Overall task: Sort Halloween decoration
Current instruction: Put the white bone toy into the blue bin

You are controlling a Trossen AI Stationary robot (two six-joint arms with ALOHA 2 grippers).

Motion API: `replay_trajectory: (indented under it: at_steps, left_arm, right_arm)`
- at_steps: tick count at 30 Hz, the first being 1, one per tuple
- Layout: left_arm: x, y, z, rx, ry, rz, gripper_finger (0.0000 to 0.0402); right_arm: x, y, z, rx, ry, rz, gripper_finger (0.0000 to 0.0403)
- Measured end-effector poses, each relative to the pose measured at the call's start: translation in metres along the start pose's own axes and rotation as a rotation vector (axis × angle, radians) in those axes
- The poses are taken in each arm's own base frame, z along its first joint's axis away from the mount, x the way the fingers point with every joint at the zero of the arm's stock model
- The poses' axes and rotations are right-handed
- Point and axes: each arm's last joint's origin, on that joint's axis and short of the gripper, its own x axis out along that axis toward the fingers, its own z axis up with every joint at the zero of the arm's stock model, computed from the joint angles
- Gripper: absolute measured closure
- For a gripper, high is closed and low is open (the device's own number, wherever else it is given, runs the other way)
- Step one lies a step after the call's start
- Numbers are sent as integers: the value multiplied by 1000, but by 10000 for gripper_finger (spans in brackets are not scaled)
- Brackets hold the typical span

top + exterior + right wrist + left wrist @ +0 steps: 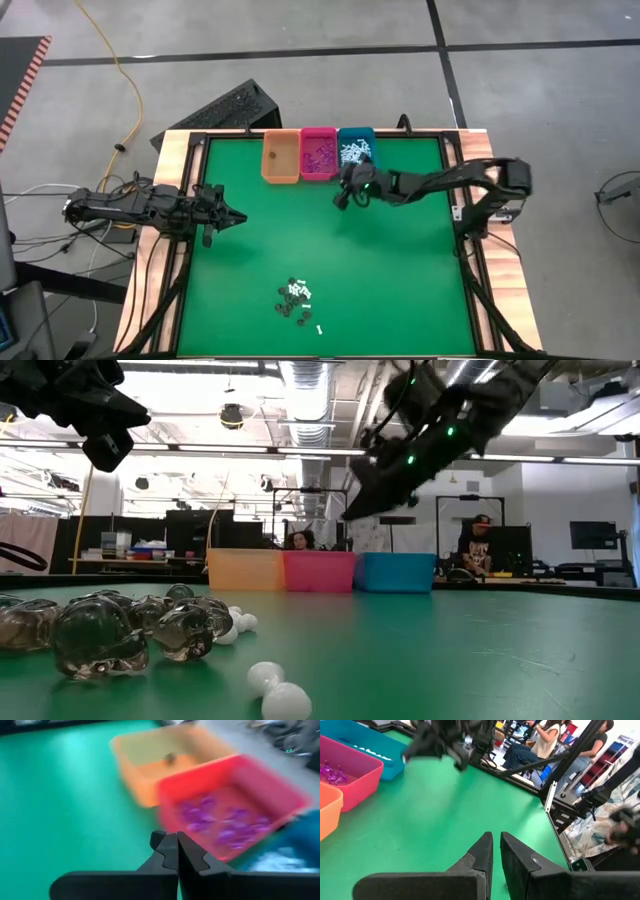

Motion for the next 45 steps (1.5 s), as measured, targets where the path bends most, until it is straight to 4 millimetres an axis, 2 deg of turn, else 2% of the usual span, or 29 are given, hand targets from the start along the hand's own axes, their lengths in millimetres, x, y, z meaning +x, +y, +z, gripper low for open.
replay_trajectory:
  at_steps: [5, 10, 19, 21, 23, 26, 30, 35, 38, 45]
  left_arm:
    - [0, 0, 0, 1, 0, 8, 376]
    - [0, 0, 0, 2, 0, 9, 376]
    - [0, 0, 0, 7, 0, 9, 376]
    - [0, 0, 0, 10, 0, 9, 376]
    - [0, 0, 0, 10, 0, 9, 376]
    - [0, 0, 0, 10, 0, 9, 376]
    - [0, 0, 0, 11, 0, 9, 376]
    - [0, 0, 0, 11, 0, 10, 376]
    - [0, 0, 0, 10, 1, 10, 376]
    - [0, 0, 0, 10, 1, 10, 376]
  right_arm:
    - [-24, -44, 26, 37, -34, -175, 382]
    - [-24, -75, 26, 79, 4, -250, 350]
    - [-5, -95, 7, 154, 123, -186, 237]
    - [-4, -94, 7, 206, 119, -158, 212]
    - [-5, -87, 10, 219, 100, -54, 198]
    - [-8, -60, 16, 205, 67, 151, 193]
    - [-17, 5, 4, 111, 107, 321, 203]
    - [-28, 91, -25, 52, 55, 408, 214]
    - [-31, 135, -45, 28, 27, 416, 217]
    - [-21, 216, -65, -76, 34, 458, 219]
